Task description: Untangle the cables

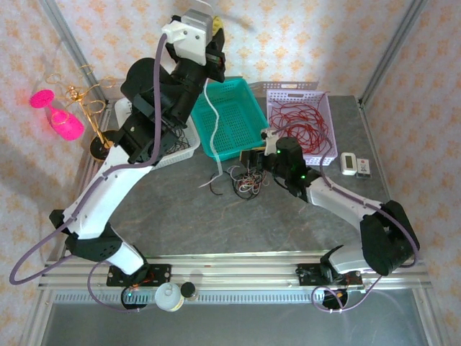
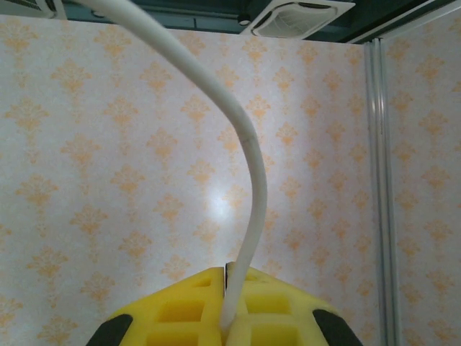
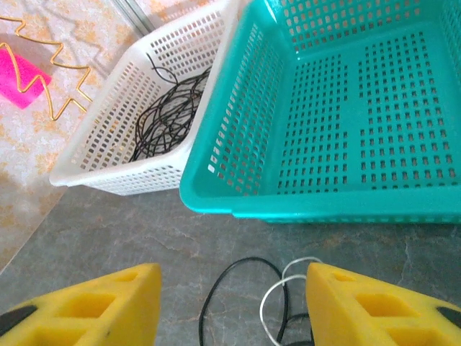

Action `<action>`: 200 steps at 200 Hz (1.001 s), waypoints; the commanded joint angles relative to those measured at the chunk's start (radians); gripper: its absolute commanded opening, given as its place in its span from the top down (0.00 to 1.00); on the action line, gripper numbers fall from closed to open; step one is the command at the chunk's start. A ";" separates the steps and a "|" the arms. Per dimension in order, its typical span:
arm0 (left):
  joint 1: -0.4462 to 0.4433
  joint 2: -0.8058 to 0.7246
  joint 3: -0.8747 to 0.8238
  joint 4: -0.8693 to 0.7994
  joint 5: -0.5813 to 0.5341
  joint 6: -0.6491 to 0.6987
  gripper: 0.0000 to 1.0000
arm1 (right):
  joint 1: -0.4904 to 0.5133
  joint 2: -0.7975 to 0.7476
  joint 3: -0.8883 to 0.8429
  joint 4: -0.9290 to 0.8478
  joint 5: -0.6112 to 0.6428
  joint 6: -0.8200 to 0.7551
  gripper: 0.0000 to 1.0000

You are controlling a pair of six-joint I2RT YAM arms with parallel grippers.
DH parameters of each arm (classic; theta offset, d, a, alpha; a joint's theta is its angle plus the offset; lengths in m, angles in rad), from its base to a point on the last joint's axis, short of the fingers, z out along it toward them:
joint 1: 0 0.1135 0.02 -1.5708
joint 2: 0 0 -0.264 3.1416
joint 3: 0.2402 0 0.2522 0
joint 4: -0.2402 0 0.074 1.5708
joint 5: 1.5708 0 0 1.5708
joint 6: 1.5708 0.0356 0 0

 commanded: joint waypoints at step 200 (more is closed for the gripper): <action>0.130 0.258 0.323 0.264 0.093 -0.029 1.00 | 0.002 -0.112 -0.062 -0.033 -0.044 0.079 0.68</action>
